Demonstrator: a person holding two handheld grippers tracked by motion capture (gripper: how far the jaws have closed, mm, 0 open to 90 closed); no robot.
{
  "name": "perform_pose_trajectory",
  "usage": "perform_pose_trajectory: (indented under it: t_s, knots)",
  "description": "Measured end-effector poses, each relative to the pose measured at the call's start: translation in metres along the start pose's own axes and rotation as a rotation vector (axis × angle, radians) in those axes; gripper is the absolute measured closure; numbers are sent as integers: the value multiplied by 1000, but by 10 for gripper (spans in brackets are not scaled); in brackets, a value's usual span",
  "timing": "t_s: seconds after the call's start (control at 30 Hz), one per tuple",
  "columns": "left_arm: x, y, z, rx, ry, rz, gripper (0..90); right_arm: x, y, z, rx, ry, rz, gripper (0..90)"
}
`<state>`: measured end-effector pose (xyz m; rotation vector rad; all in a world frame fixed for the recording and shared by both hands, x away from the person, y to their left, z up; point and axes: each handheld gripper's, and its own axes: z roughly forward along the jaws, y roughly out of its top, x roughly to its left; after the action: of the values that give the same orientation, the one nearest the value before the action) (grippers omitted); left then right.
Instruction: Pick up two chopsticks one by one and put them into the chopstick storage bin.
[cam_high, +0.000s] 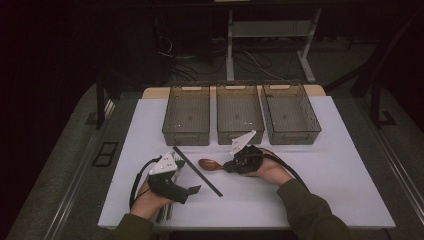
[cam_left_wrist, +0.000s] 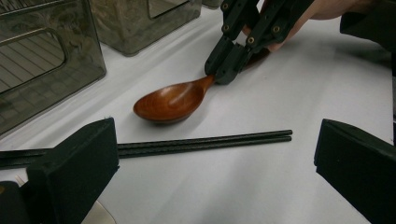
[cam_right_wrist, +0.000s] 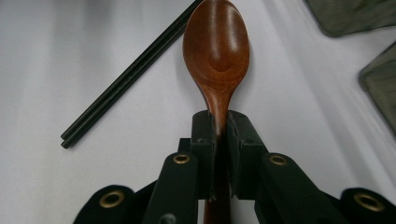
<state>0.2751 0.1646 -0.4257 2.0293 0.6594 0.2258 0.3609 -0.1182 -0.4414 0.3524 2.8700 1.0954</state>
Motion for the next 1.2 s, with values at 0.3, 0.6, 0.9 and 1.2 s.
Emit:
perform_pose_trajectory:
  t_s: [0.3,0.6,0.9,1.2]
  knots:
    - [0,0,0,1,0,1,0,-12,-7,-24,-21,-50,54,820]
    - [-1,0,1,3,-1,3,0,-26,-25,-37,32,-151,89,820]
    - [-1,0,2,13,-2,8,0,-28,-33,-31,39,-180,142,699]
    - [-3,2,2,15,-36,23,152,-15,-41,-58,-89,-131,255,409]
